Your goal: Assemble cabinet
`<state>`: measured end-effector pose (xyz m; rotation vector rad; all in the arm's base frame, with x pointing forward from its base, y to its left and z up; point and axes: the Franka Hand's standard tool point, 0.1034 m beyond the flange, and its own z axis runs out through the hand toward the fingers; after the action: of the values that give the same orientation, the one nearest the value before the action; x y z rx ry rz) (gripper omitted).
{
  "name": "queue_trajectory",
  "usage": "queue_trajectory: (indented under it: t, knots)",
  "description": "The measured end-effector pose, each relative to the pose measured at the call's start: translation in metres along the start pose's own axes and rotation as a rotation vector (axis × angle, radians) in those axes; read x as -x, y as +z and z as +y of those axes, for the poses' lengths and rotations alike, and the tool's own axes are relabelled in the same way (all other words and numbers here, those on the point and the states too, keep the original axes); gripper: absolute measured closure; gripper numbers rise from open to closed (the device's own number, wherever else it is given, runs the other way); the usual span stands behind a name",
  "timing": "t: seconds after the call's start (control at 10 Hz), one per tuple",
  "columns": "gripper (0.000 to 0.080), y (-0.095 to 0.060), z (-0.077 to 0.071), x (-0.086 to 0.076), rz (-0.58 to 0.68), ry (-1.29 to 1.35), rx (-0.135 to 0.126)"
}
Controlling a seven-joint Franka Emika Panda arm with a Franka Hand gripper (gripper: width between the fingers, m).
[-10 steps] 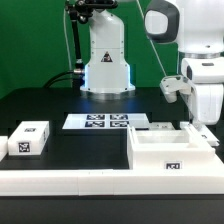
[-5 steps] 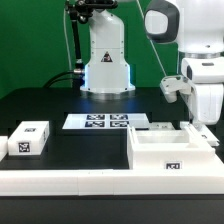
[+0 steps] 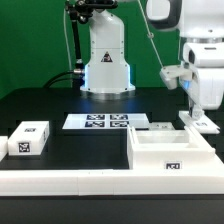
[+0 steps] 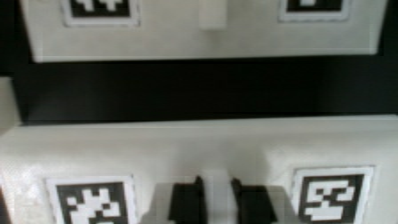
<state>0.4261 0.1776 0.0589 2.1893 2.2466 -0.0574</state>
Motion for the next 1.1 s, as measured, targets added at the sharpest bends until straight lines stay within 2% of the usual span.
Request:
queue_trajectory:
  t: [0.3, 0.6, 1.1]
  knots:
    - [0.0737, -0.006, 0.004, 0.023, -0.011, -0.004, 0.002]
    - [0.0737, -0.014, 0.012, 0.040, -0.026, 0.013, 0.000]
    - [0.0737, -0.007, 0.017, 0.048, -0.023, 0.041, -0.010]
